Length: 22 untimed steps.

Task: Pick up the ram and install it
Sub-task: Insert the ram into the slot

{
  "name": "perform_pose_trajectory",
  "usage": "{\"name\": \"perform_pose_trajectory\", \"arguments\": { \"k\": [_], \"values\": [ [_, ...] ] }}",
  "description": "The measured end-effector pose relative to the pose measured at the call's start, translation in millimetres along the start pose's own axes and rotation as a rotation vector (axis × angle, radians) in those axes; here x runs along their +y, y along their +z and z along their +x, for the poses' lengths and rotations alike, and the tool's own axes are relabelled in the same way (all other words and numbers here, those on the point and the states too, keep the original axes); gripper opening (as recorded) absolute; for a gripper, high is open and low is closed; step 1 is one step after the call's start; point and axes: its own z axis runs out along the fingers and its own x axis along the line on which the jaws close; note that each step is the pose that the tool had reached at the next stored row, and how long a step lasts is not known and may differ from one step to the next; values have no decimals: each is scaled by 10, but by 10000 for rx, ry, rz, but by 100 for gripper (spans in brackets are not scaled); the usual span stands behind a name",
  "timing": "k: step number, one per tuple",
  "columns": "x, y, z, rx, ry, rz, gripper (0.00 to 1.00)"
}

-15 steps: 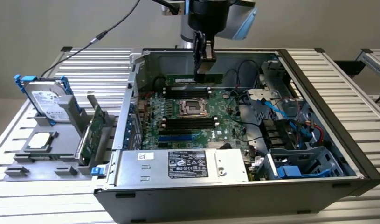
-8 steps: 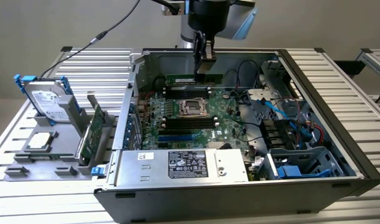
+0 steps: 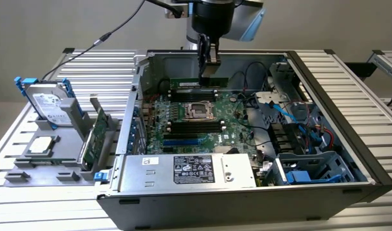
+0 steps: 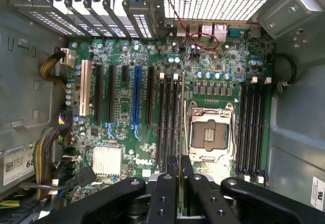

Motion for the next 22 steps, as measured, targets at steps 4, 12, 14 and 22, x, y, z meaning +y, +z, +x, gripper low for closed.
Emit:
{"name": "perform_pose_trajectory", "arguments": {
  "k": [4, 12, 14, 22],
  "values": [
    [8, 78, 89, -41, 11, 1, 14],
    [6, 230, 215, -149, 21, 5, 14],
    [4, 266, 228, -168, 42, 6, 14],
    [-18, 412, 249, -183, 213, -1, 14]
  ]
}}
